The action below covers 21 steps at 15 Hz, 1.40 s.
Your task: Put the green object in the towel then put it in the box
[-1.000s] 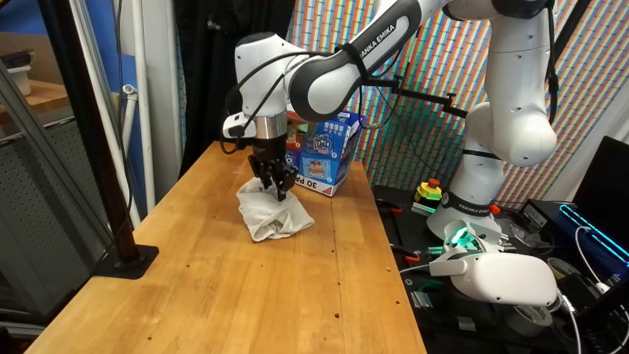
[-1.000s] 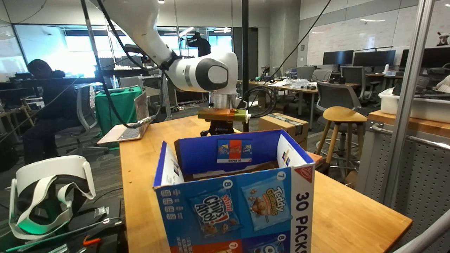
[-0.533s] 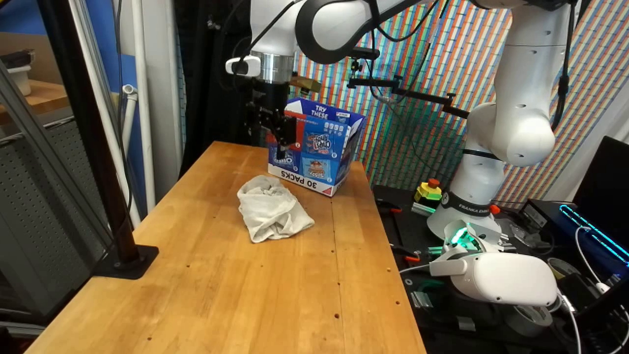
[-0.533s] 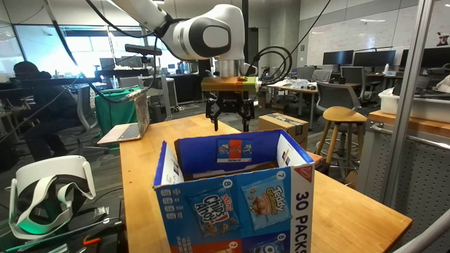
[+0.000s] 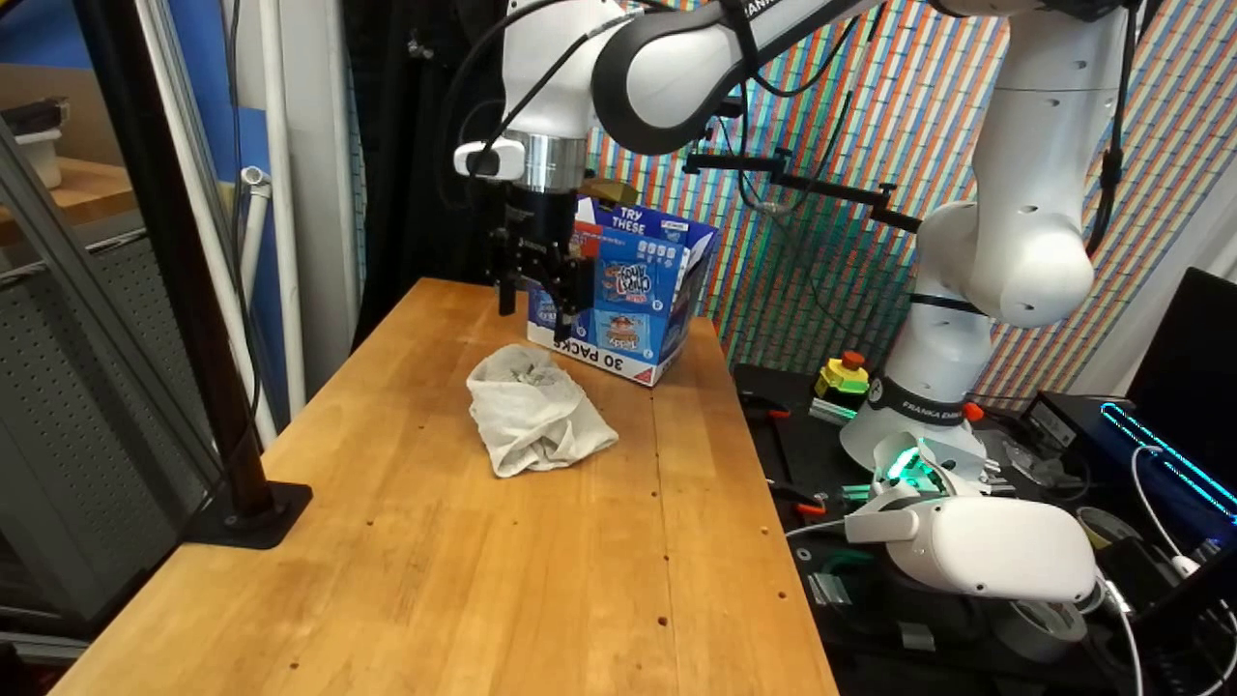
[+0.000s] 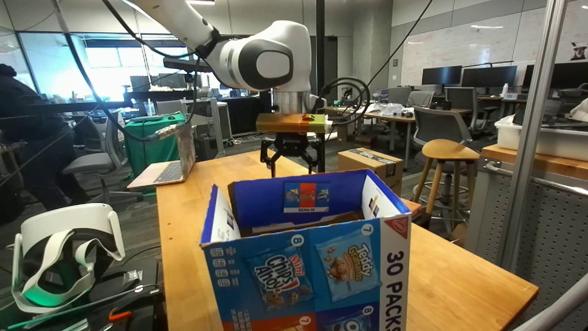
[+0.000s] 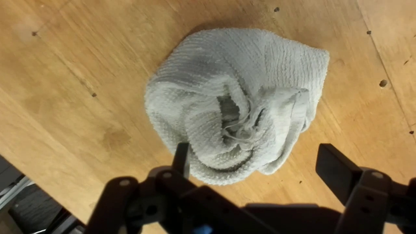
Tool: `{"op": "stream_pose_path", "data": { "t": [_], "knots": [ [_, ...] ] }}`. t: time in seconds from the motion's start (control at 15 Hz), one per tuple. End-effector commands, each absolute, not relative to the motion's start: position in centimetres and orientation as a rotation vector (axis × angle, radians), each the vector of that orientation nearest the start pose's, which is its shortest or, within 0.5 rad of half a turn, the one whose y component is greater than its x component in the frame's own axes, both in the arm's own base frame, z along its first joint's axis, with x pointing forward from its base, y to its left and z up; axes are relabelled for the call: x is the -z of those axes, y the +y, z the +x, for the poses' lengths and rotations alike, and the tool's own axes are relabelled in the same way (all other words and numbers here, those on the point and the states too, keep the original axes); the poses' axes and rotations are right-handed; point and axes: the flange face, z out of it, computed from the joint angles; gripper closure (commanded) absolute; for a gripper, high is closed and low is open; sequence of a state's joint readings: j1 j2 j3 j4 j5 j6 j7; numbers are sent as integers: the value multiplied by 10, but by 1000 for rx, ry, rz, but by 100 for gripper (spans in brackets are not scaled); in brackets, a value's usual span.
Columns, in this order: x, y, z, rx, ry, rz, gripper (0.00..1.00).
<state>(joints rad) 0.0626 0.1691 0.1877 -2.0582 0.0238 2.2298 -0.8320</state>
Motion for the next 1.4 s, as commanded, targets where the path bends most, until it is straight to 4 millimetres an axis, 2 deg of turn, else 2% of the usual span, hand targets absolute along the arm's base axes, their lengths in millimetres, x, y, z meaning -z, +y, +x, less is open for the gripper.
{"op": "stream_pose_path", "data": {
  "t": [0.0,0.4,0.53,0.8,0.93,1.33],
  "knots": [
    [-321,155,551,-7,-1633,-2643,0],
    [-265,157,553,-70,-1783,-2634,0],
    [-263,151,561,-27,-1857,-2644,0],
    [-274,142,572,114,-1956,-2666,0],
    [-267,140,574,111,-1993,-2658,0],
    [-230,144,564,-46,-1976,-2569,0]
  ]
}}
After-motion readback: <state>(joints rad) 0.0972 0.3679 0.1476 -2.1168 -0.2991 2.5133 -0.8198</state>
